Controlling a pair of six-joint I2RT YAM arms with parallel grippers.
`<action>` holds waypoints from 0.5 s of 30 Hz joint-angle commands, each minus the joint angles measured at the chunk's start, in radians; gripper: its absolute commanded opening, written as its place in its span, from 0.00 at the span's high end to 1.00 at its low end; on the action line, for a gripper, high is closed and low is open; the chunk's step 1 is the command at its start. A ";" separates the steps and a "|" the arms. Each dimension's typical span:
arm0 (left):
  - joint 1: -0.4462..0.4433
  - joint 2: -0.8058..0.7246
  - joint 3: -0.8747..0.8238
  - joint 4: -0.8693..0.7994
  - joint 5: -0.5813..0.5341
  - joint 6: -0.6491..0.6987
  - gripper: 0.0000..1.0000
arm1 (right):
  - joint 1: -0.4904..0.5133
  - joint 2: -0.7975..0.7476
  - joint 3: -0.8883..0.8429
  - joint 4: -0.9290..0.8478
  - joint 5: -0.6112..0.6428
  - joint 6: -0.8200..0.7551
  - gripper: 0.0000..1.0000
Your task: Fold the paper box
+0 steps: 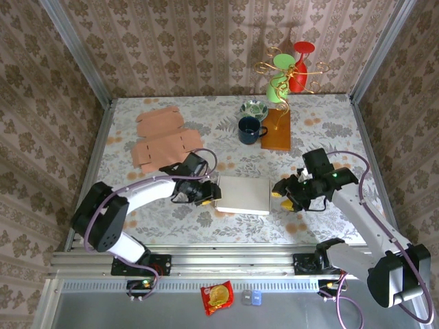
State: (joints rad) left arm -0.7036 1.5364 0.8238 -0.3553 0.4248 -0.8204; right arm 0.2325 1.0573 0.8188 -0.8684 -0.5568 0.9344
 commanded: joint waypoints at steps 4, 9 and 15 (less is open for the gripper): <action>-0.002 0.057 -0.028 0.130 0.078 0.001 0.64 | -0.005 -0.014 0.022 0.003 -0.028 -0.043 0.49; -0.043 0.136 0.024 0.221 0.105 -0.058 0.73 | -0.005 -0.047 0.020 -0.004 -0.011 -0.029 0.50; -0.104 0.267 0.132 0.309 0.097 -0.140 0.76 | -0.011 -0.083 0.073 -0.105 0.062 -0.077 0.50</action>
State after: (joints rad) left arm -0.7837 1.7508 0.9161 -0.1066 0.5278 -0.9001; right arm 0.2295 1.0019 0.8440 -0.8986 -0.5381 0.9028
